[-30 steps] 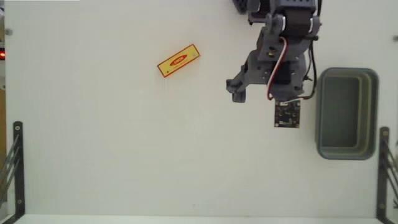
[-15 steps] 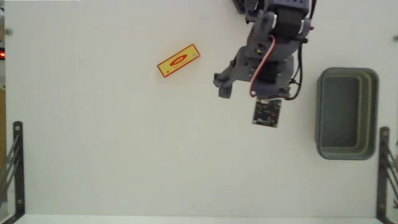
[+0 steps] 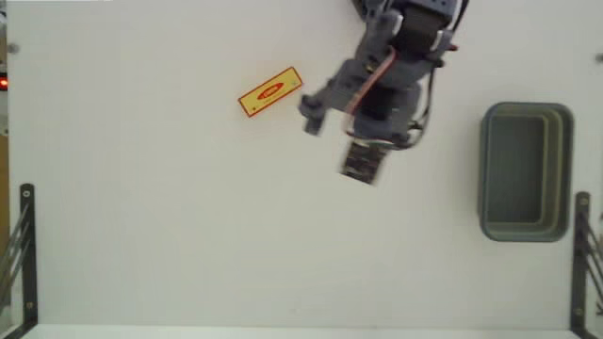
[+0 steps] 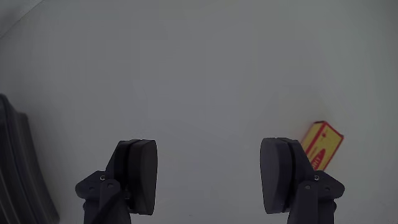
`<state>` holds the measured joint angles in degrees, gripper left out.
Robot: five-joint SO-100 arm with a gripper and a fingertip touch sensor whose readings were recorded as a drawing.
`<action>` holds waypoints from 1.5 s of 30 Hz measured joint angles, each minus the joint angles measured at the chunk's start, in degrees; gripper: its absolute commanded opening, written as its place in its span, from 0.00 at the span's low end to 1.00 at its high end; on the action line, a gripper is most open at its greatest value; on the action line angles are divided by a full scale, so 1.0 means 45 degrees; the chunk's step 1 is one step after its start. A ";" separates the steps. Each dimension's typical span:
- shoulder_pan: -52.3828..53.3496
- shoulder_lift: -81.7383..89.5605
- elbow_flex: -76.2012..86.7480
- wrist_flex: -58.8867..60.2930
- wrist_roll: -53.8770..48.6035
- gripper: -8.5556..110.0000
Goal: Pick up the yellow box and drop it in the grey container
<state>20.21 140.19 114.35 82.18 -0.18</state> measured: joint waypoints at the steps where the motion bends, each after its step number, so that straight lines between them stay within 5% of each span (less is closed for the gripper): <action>1: 0.0137 0.0000 0.0000 0.0000 0.0000 1.00; 26: 0.5410 0.0000 0.0000 0.0000 0.0000 1.00; 45: 0.5801 0.0000 0.0000 0.0000 0.0000 1.00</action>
<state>46.32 140.19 114.35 82.18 -0.18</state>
